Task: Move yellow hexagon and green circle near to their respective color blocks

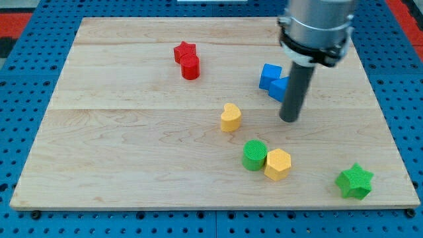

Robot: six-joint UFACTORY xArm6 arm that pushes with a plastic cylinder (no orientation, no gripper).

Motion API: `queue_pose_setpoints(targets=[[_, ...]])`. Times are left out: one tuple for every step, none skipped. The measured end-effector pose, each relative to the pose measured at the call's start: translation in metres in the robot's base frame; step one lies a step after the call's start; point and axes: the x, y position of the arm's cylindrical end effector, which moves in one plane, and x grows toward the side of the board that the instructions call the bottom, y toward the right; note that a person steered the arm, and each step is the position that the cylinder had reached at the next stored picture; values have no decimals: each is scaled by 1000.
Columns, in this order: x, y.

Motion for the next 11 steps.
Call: queue_pose_setpoints(targets=[[44, 22], [102, 24], [114, -22], [81, -42], [44, -52], [13, -68], [4, -103], [-1, -111], [14, -132], [40, -108], [47, -55]])
